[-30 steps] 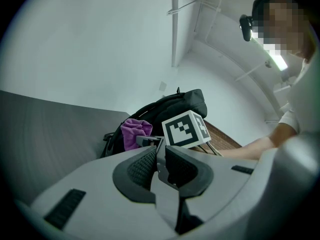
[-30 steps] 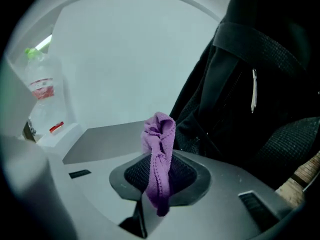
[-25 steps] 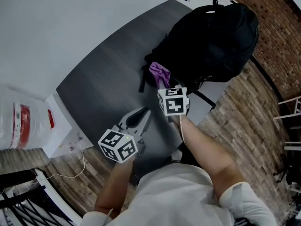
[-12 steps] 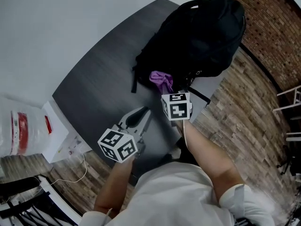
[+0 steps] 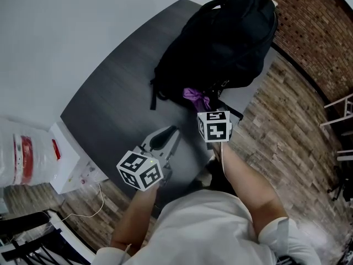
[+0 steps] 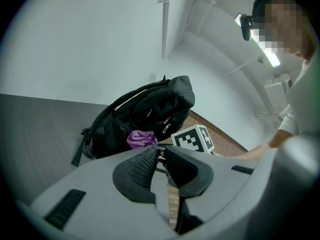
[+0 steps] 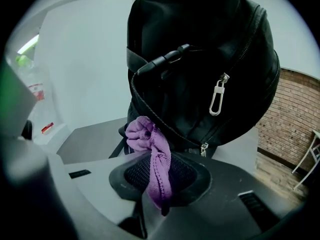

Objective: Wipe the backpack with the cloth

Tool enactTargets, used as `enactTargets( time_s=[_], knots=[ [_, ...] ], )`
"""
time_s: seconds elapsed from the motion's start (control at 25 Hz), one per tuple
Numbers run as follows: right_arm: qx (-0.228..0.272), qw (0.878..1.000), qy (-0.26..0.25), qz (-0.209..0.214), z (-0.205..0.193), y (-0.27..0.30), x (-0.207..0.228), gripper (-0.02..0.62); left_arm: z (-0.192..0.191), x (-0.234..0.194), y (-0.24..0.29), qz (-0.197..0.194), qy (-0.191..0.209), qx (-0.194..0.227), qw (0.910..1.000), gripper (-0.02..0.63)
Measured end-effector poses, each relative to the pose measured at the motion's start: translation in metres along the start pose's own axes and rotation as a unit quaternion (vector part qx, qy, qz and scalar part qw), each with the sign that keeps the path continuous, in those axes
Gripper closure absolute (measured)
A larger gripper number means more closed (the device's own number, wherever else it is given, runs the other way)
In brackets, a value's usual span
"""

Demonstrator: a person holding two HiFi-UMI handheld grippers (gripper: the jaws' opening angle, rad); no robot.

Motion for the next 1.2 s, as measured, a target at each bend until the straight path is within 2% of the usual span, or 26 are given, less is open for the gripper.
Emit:
enactTargets(
  time_s=[0.88,1.2],
  knots=[
    [-0.027,0.998,0.014,-0.050,-0.036,-0.028,0.040,0.517,-0.001,0.004,0.002,-0.011,-0.002,0.003,0.9999,0.549],
    [-0.074,0.990,0.042,-0.117,-0.079,-0.051,0.082,0.518,0.000,-0.004,0.000,-0.012,-0.010,0.010,0.9998,0.549]
  ],
)
Point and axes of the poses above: the fingertips, and each gripper's own axes: y forward along the fingers, x to its right, z out of its top, the point moved 3 cm from there along -y, backward along the fingers, and after that the axes turned 15 degrees about -y, right-handed, at the moved point
